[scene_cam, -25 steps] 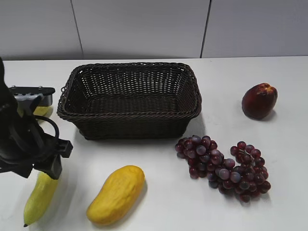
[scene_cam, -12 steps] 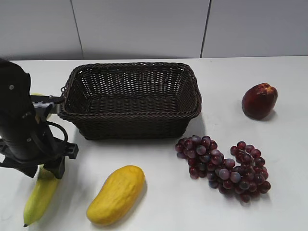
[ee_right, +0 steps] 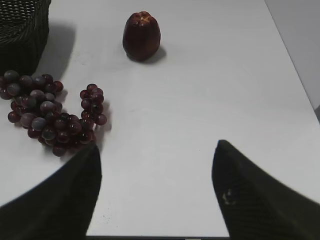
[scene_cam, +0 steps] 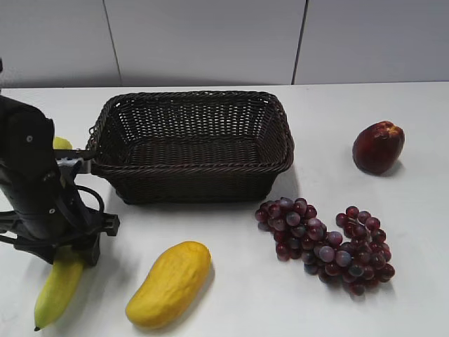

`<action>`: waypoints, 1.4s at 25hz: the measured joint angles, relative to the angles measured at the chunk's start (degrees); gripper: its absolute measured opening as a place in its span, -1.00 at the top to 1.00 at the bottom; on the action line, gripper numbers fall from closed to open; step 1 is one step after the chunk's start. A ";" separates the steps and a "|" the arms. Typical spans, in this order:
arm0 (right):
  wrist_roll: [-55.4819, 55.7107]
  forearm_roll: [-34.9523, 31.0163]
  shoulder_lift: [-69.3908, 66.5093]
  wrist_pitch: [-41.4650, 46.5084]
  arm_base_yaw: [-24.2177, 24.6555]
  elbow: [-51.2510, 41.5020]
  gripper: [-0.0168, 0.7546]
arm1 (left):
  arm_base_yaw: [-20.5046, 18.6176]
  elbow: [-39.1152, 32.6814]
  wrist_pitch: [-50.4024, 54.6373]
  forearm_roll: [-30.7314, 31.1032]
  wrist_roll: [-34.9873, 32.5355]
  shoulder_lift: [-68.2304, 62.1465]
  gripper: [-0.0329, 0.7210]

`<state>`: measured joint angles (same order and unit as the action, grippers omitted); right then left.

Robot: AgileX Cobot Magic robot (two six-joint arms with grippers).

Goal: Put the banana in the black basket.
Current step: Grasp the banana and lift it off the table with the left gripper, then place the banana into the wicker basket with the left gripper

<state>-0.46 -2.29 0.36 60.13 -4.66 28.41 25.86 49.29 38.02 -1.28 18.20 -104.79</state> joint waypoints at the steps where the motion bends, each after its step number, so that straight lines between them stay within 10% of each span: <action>1: 0.00 0.00 0.00 0.00 0.00 0.00 -0.48 | 0.00 0.00 -0.30 0.00 0.00 0.01 -0.59; 7: 0.00 0.00 0.00 0.00 0.00 0.00 -0.48 | 0.00 0.00 -1.15 0.00 0.00 -0.36 -0.17; 27: -0.01 0.00 0.00 0.00 0.00 0.00 -0.48 | 0.00 0.83 18.43 6.42 0.00 13.56 -0.18; 35: -0.01 0.00 0.00 0.00 0.00 0.00 -0.48 | 0.00 11.83 23.58 8.64 0.00 22.64 -0.17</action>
<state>-0.47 -2.29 0.36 60.13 -4.66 28.41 25.86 61.12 61.60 7.37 18.20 -82.15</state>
